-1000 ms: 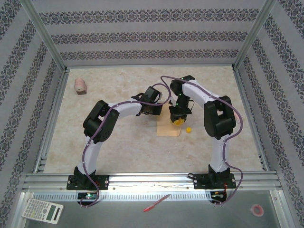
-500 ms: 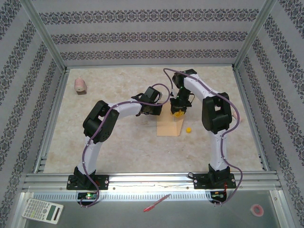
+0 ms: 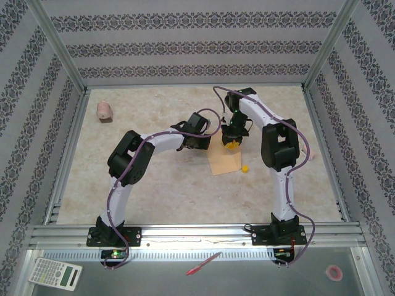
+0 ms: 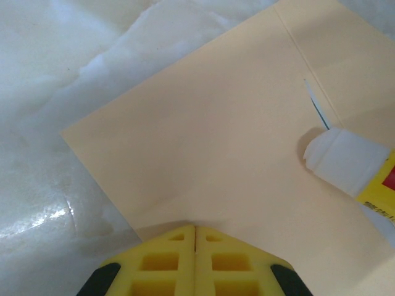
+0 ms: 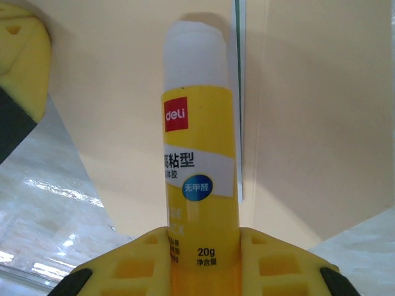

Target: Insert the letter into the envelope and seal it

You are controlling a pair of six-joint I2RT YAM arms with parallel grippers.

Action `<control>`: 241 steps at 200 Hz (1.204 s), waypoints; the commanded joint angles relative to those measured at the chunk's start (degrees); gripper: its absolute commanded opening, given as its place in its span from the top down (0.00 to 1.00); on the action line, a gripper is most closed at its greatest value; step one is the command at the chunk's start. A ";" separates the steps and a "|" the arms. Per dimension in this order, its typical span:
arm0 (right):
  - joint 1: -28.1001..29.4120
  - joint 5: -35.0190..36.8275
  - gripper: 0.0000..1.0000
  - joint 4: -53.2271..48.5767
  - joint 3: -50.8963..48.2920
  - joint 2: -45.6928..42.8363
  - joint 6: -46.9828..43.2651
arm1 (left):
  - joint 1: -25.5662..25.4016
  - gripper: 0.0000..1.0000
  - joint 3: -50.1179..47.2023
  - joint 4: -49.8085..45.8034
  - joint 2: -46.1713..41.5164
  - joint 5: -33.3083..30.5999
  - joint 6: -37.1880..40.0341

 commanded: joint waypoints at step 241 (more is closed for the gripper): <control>2.47 1.11 0.95 -0.13 -16.77 -9.18 -0.51 | -0.46 1.00 -1.63 -2.04 -0.83 -0.34 -0.45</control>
